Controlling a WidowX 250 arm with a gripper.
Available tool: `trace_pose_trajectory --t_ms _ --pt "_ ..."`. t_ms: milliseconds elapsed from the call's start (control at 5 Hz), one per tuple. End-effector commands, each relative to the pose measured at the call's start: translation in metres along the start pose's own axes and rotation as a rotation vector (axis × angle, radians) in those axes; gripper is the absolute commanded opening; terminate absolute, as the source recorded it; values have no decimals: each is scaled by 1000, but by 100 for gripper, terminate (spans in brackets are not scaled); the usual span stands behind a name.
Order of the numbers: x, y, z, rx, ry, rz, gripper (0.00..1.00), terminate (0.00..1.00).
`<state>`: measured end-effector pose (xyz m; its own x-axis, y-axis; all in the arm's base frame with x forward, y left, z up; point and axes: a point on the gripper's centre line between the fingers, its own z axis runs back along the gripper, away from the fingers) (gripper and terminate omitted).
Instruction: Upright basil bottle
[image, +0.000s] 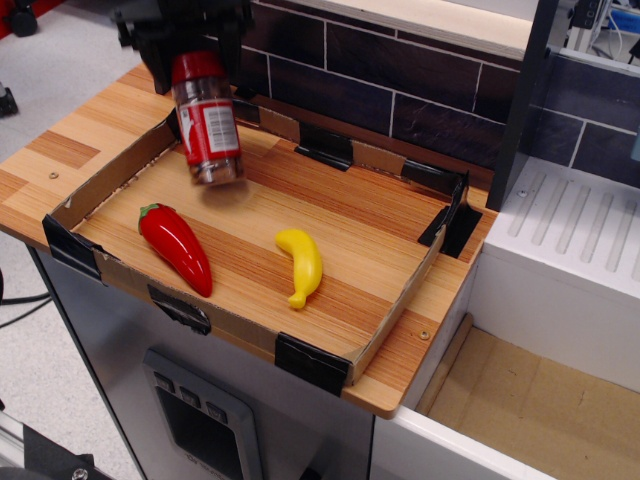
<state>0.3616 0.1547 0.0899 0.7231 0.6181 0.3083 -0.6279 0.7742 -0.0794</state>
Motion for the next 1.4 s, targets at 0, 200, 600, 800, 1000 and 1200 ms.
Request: trace_pose_trajectory --t_ms 0,200,600,800,1000,1200 --pt "13 4 47 -99 -123 -33 0 0" --pt "5 5 39 -88 -132 -75 0 0" --pt "-2 -1 31 23 -47 -117 100 0" --pt "4 -5 54 60 -35 -120 100 0" --pt "11 -10 78 59 -40 -129 100 0" --pt "15 -13 104 7 -10 -127 100 0"
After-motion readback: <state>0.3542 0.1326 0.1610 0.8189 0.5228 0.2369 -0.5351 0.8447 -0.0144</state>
